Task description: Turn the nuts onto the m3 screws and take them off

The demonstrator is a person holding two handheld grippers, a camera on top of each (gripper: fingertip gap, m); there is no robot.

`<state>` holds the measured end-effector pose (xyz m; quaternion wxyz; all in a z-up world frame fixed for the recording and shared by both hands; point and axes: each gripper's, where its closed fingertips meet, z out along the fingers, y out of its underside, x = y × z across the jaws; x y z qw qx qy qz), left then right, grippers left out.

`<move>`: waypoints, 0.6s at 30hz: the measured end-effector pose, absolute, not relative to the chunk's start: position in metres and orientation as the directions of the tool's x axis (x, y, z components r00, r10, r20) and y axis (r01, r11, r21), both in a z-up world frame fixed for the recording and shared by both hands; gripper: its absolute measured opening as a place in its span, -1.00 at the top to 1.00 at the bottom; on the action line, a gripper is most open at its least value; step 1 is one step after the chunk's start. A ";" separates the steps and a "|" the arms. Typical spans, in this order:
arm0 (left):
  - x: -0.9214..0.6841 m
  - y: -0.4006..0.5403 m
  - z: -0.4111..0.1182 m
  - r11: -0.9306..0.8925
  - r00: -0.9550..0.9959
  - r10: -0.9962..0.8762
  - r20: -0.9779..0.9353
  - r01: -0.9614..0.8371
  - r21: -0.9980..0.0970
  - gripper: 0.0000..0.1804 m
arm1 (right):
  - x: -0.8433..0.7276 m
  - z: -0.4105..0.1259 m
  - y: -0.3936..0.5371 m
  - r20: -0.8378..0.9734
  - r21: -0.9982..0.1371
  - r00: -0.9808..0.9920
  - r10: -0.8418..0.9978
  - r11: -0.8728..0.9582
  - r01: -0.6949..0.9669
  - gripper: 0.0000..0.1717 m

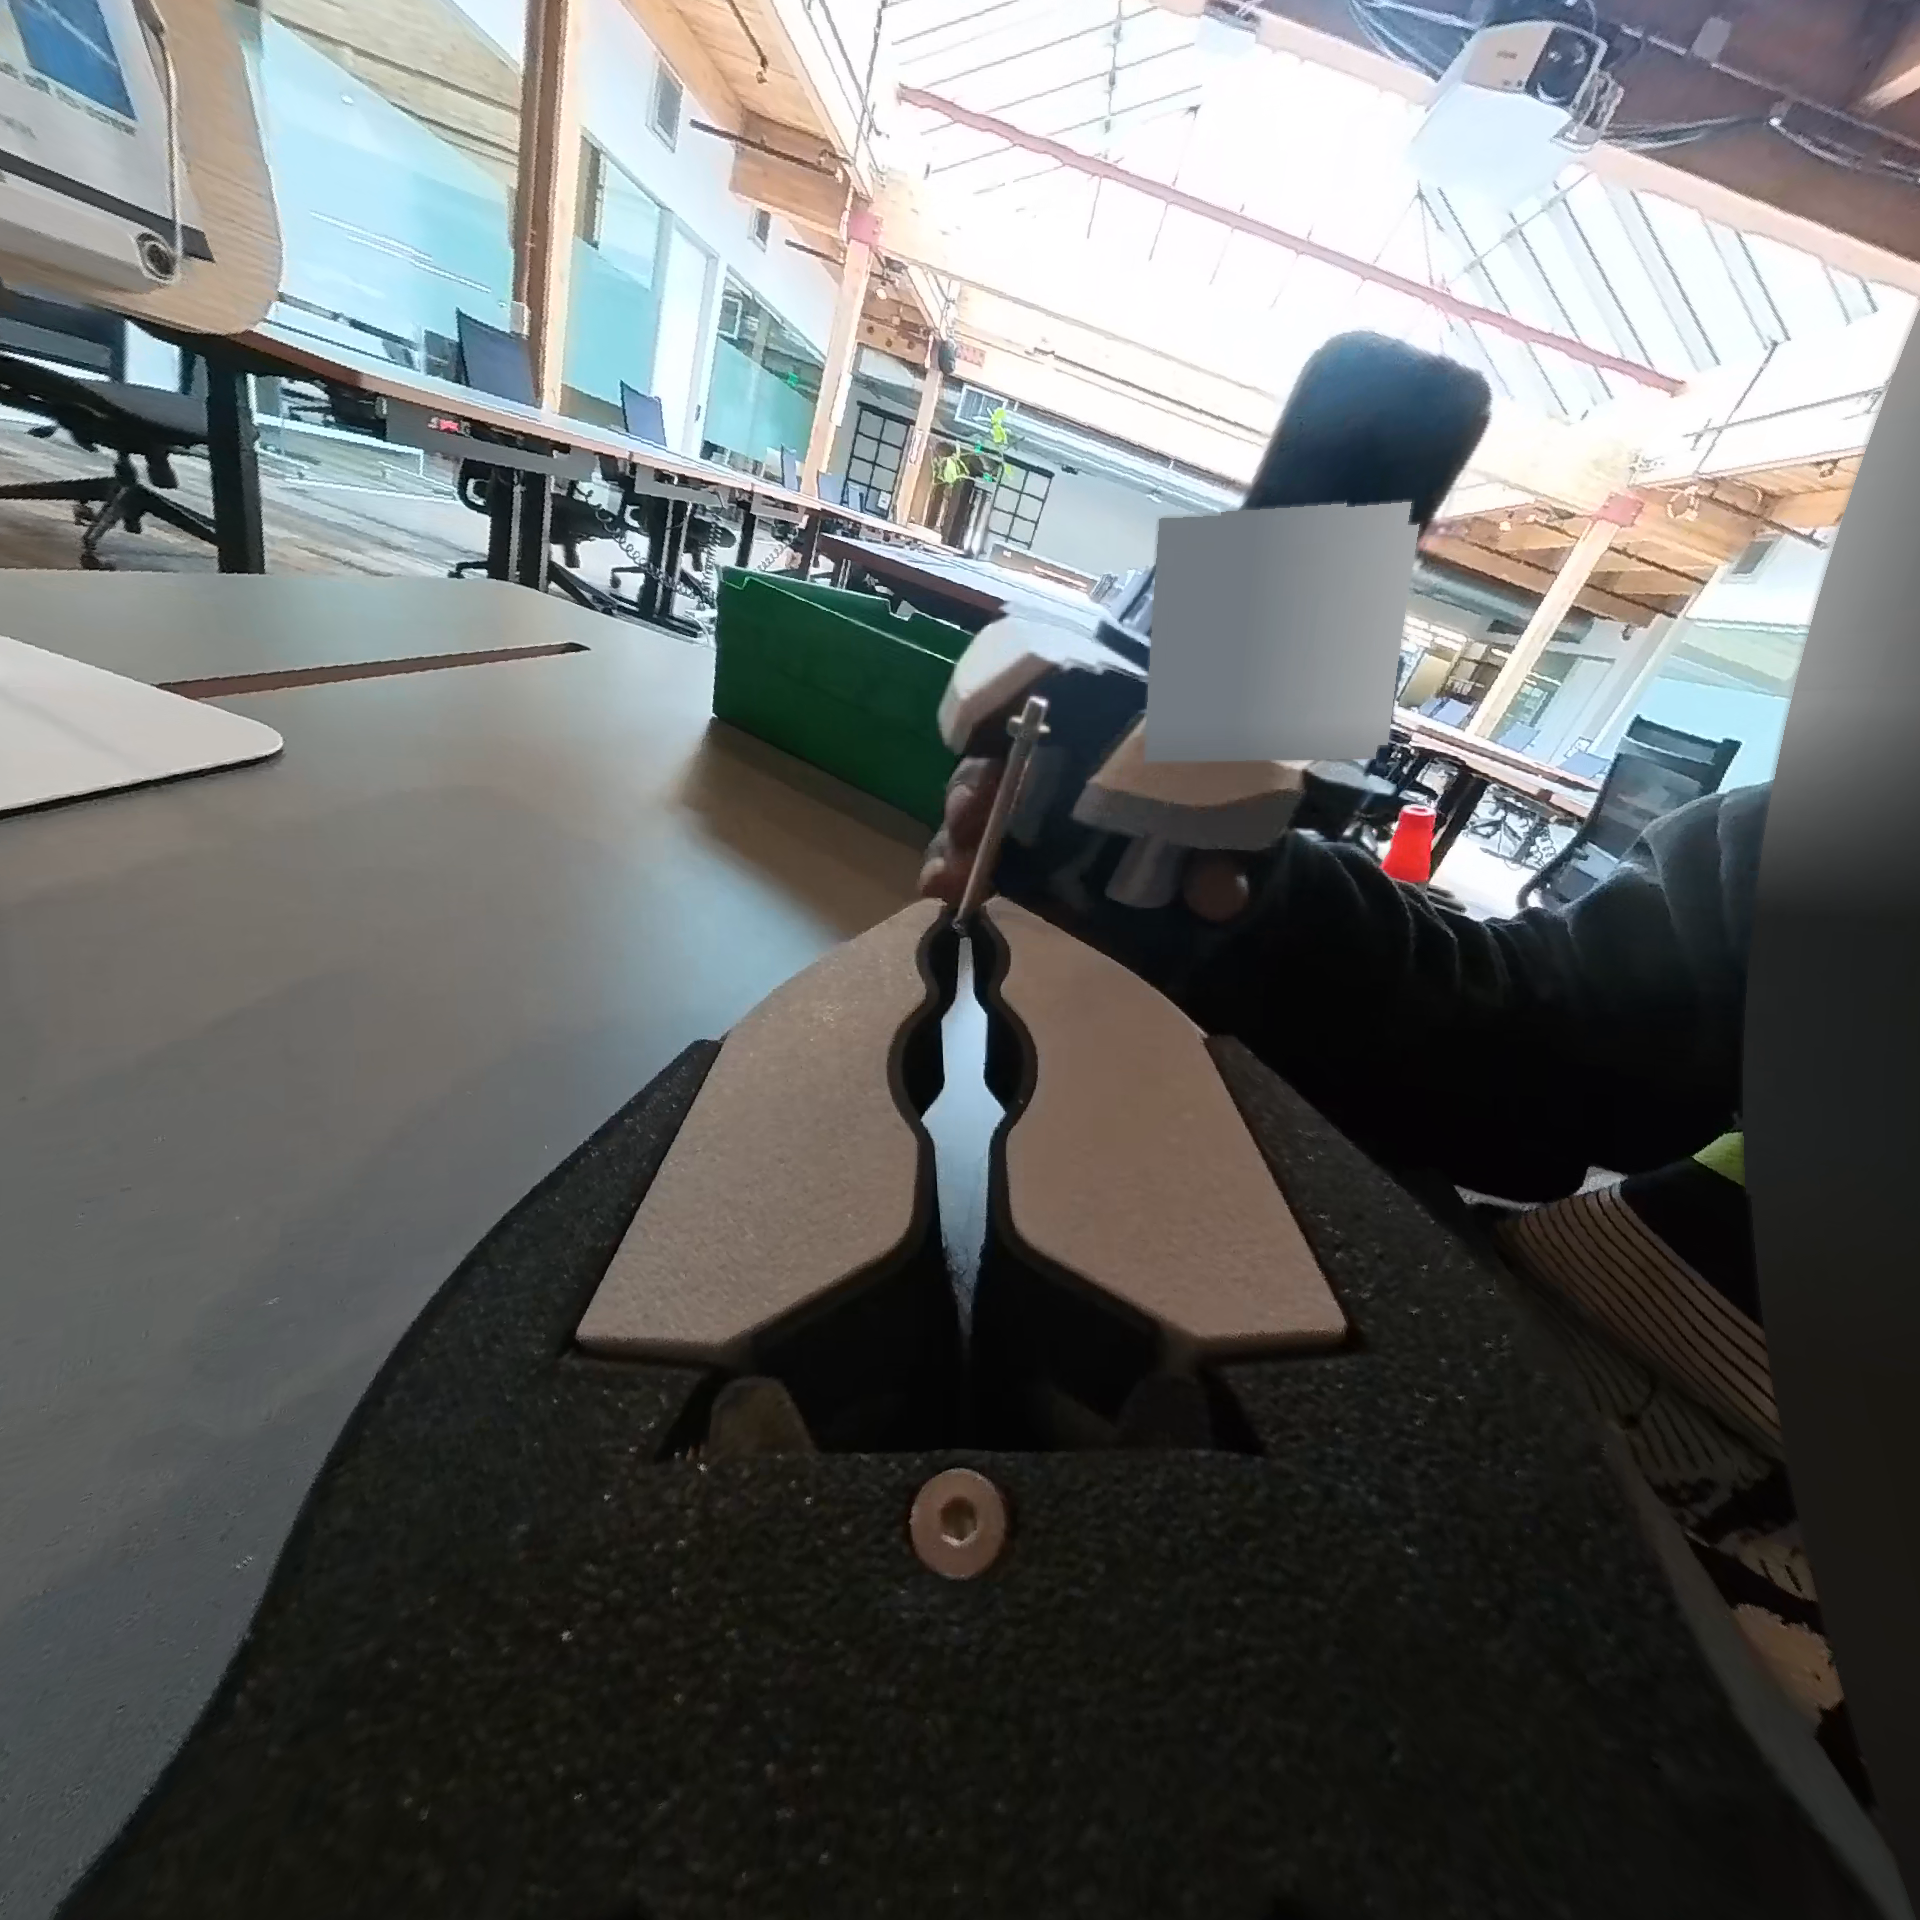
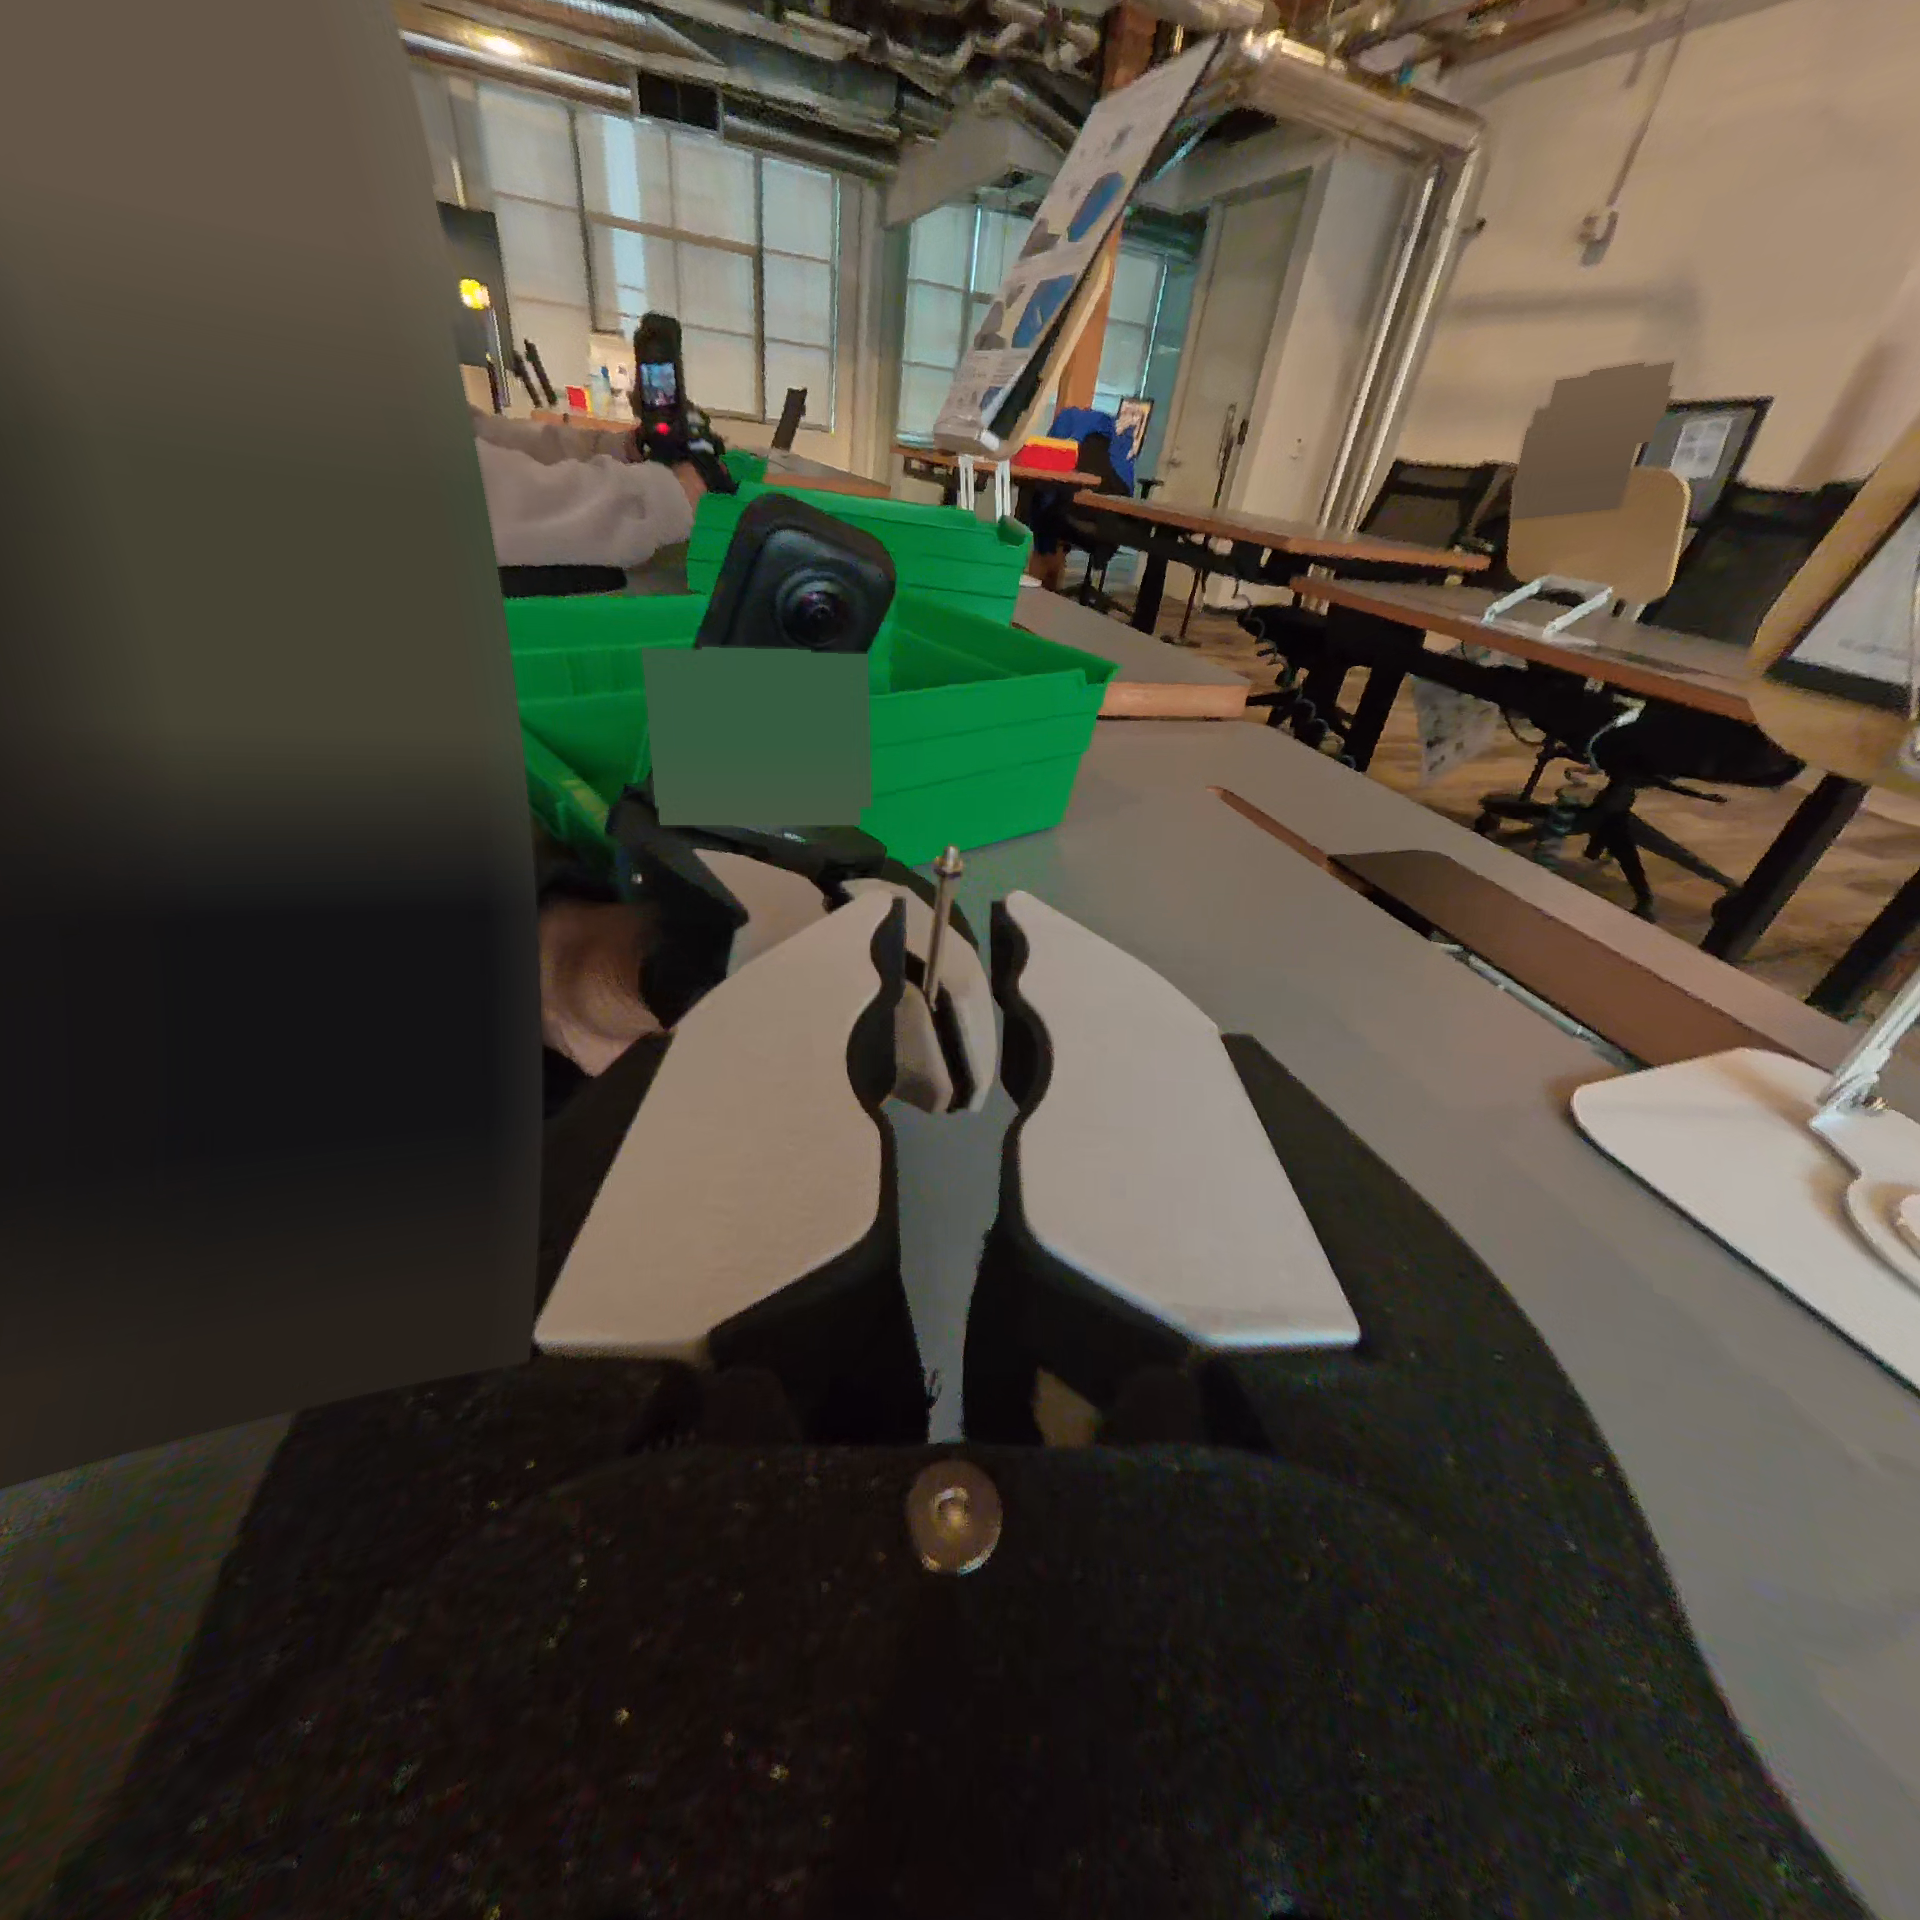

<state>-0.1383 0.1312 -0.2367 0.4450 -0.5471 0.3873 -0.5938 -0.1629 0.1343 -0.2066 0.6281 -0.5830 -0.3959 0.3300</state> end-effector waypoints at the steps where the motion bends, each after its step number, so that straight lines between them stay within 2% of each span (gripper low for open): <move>1: -0.138 0.131 -0.237 -0.302 -0.006 -0.953 0.303 0.102 -0.948 0.98 | -0.164 -0.209 0.135 0.110 -0.994 0.467 0.877 0.092 0.062 0.85; 6: -0.137 0.127 -0.237 -0.290 -0.017 -0.957 0.290 0.090 -0.953 0.98 | -0.168 -0.215 0.134 0.108 -0.993 0.450 0.887 0.073 0.095 0.98; 18: -0.132 0.117 -0.241 -0.215 -0.034 -0.976 0.213 0.031 -0.976 0.88 | -0.164 -0.215 0.129 -0.010 -0.998 0.386 0.922 -0.032 0.050 0.99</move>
